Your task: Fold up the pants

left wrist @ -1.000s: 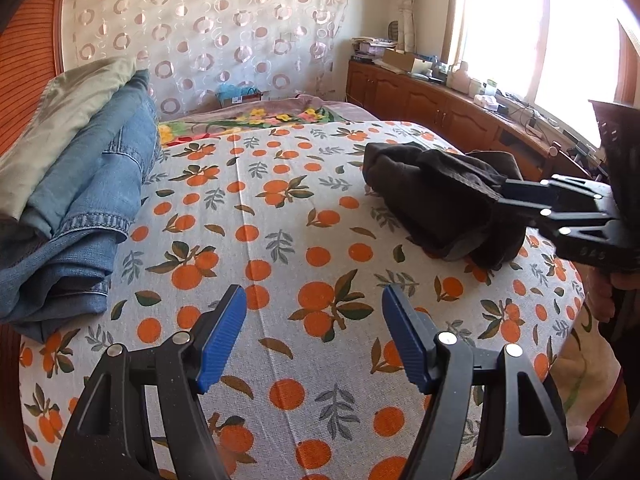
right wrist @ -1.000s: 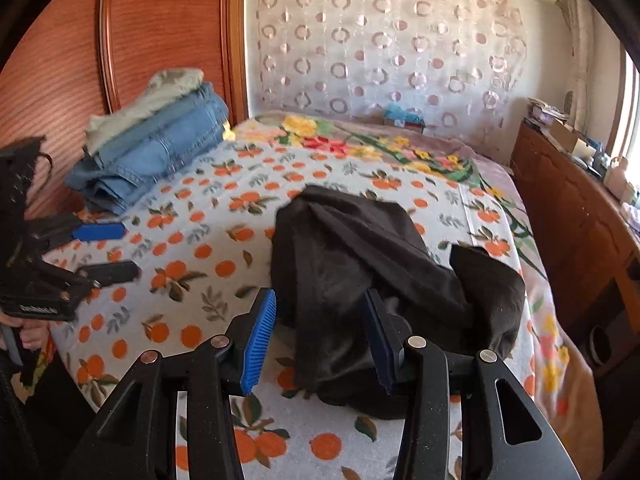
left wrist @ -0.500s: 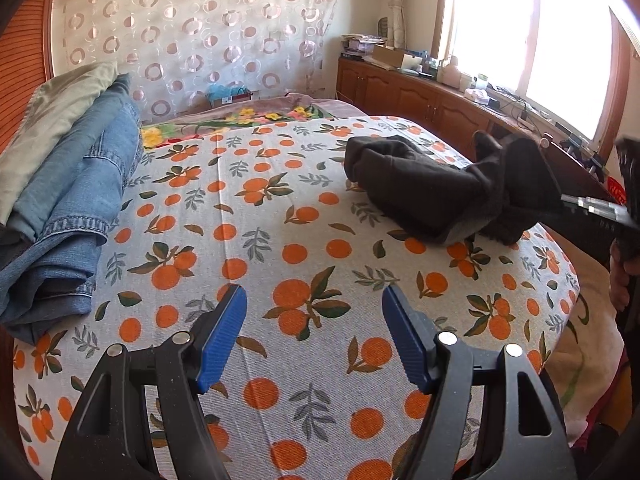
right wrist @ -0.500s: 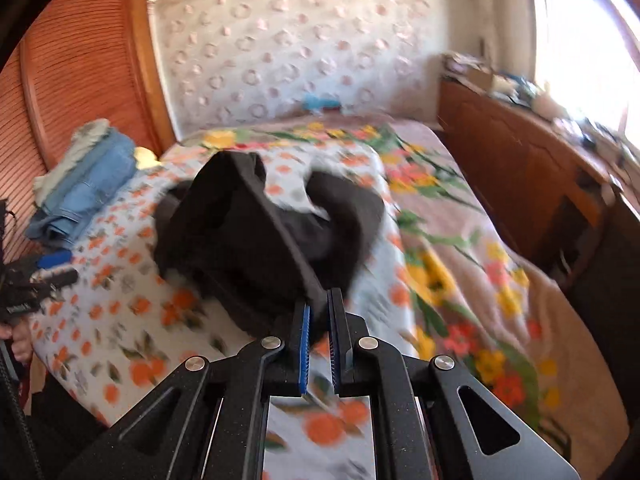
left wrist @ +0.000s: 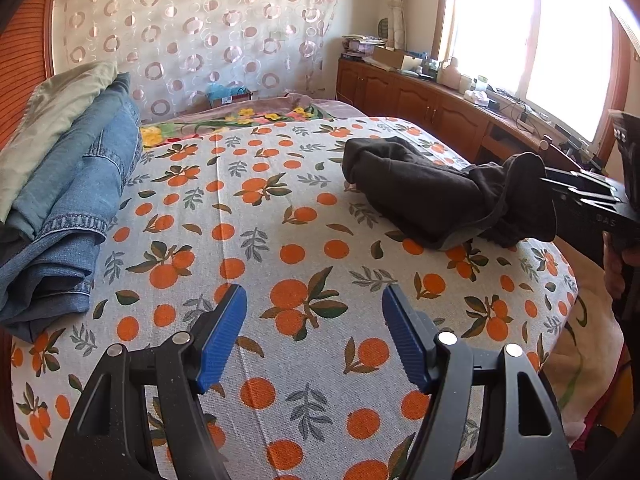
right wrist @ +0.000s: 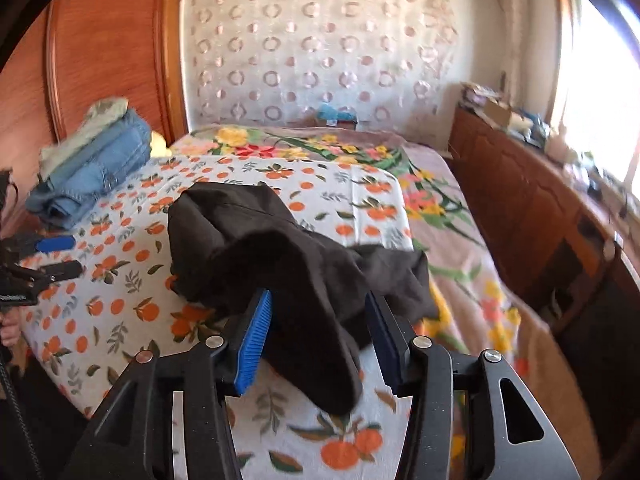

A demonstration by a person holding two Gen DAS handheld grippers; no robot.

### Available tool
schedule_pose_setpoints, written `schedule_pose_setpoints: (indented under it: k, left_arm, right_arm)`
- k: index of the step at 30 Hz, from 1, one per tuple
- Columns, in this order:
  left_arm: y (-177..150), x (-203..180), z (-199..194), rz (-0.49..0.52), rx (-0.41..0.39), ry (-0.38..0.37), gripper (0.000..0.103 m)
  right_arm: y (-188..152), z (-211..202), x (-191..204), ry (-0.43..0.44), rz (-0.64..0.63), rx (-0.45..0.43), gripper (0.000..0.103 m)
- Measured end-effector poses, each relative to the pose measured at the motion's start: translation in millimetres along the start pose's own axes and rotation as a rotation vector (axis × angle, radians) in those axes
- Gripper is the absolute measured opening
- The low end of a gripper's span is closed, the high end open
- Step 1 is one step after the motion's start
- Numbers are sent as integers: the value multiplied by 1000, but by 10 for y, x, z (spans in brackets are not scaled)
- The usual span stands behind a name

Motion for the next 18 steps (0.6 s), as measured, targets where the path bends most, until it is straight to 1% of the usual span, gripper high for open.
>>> schedule_pose_setpoints:
  k: [3, 5, 7, 8, 9, 11, 13, 16, 18]
  left_arm:
    - [-8, -19, 10, 7, 4, -3, 71]
    - [-15, -22, 16, 9, 6, -7, 71]
    - [-17, -24, 30, 6, 8, -9, 71]
    - [-19, -27, 35, 6, 10, -10, 71]
    - [-20, -31, 42, 6, 12, -11, 71]
    - [-19, -54, 54, 13, 15, -13, 71]
    - [-11, -83, 70, 20, 16, -15, 71]
    - [41, -169, 108, 37, 19, -27, 71]
    - [86, -247, 136, 53, 18, -39, 71]
  right_arm:
    - [90, 71, -1, -34, -42, 10, 50]
    - [167, 89, -3, -23, -55, 7, 50]
    - [235, 100, -14, -13, -72, 6, 29]
    - [251, 81, -35, 2, -72, 2, 9]
    - [289, 68, -68, 10, -67, -10, 6]
    - [300, -41, -182, -8, -39, -49, 5]
    - [297, -164, -344, -29, 17, -82, 5]
    - [186, -354, -607, -93, 89, -119, 5]
    - [82, -433, -771, -119, 135, -126, 5]
Point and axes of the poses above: each gripper's, at about its wrist camera, not at the fingertips, and z roughly the way its jaws point, x to its left, y to its top, the point moved 6 cm from there along z, roughly the way its jaws point, and after that the axes turned 7 degrees about -z, right-handed, at the moved point
